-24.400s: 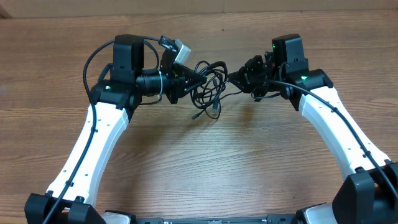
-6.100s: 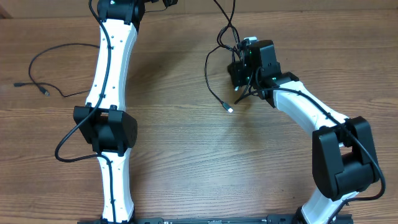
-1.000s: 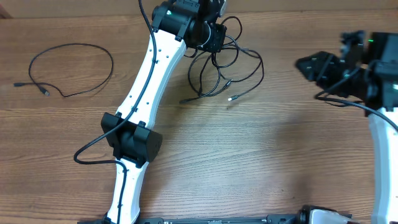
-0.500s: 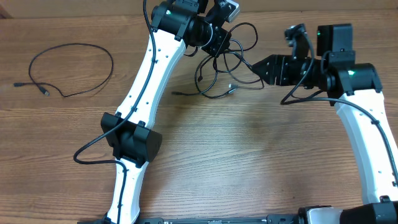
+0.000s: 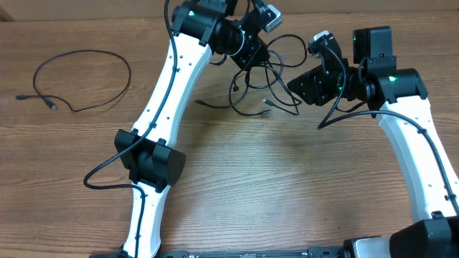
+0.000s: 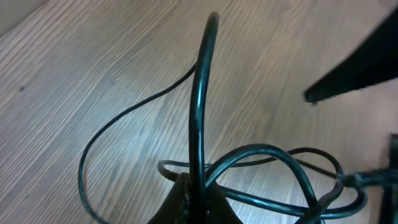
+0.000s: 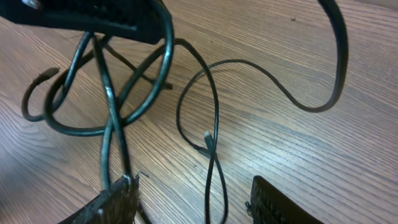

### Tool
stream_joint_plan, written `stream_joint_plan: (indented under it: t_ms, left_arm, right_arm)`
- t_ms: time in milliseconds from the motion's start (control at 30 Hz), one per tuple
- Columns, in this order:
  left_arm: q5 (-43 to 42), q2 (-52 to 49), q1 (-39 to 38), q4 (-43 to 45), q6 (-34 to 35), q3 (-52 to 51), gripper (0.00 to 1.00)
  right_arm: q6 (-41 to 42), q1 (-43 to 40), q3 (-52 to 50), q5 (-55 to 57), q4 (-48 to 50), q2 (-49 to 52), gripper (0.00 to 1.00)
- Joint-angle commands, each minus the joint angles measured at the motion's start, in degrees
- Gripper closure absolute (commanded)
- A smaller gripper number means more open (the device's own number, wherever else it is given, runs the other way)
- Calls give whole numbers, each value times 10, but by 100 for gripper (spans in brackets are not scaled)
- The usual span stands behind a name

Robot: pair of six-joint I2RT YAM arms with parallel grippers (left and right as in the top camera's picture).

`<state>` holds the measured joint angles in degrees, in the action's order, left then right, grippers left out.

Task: Untangle cables
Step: 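Swing the right gripper left toward the left gripper's cables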

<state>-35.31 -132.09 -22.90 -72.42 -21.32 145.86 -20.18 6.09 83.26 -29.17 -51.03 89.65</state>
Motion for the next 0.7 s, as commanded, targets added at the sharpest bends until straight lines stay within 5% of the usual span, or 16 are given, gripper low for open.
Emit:
stream_joint_plan:
  t_ms: [0, 333, 667]
  left_arm:
    - [-82, 20, 16, 6, -27, 5, 96]
    - [-199, 20, 61, 24, -22, 5, 96]
    - [-224, 20, 71, 55, 47, 5, 96]
  right_arm:
    - [-18, 3, 19, -24, -7, -1, 44]
    - [-43, 3, 9, -75, -88, -1, 42]
    - [-44, 3, 7, -123, -97, -1, 37]
